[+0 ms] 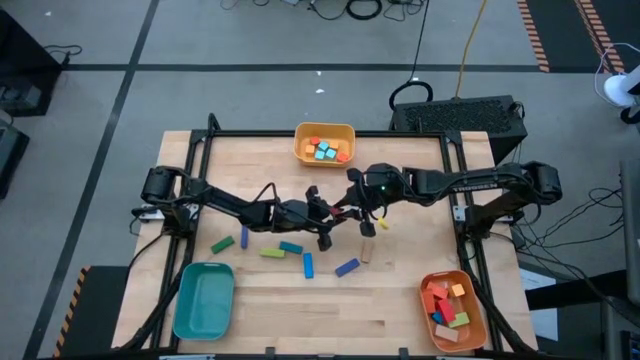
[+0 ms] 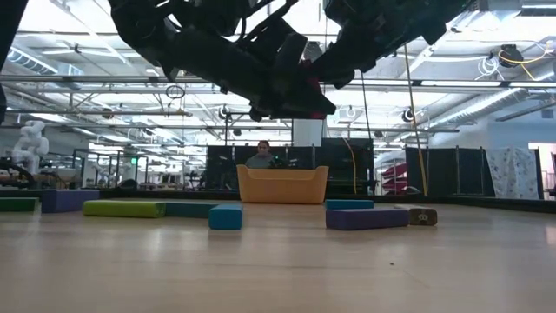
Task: Sort blocks by size
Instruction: Put the small red rectangle block into the green bin
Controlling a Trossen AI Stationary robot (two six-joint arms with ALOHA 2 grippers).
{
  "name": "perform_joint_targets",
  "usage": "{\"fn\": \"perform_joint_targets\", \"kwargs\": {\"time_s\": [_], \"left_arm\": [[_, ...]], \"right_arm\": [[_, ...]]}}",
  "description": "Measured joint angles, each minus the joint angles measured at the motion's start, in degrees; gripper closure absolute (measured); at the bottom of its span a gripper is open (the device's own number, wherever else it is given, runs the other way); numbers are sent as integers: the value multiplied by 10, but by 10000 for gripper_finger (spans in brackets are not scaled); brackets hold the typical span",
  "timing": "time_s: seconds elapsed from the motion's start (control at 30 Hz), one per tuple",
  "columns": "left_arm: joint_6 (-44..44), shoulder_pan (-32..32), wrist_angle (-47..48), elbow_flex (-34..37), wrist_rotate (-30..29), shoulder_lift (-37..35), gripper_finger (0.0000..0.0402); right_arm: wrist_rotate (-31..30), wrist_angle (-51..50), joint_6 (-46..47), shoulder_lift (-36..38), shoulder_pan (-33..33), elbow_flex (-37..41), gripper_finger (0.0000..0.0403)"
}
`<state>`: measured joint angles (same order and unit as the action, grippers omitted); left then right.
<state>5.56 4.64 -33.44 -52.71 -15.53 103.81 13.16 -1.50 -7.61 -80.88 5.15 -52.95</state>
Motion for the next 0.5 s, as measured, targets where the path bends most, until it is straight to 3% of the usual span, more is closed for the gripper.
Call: {"fn": "perform_joint_targets", "kwargs": {"time_s": [0.2,0.43,0.5], "left_arm": [[-1,0,24,0,9,-7,291],[17,0,162,0,-7,-62,291],[37,0,224,0,-7,-88,291]], "right_arm": [[7,3,23,0,0,0,284],[-2,37,65,6,-1,0,261],[-40,36,68,14,-3,0,264]]}}
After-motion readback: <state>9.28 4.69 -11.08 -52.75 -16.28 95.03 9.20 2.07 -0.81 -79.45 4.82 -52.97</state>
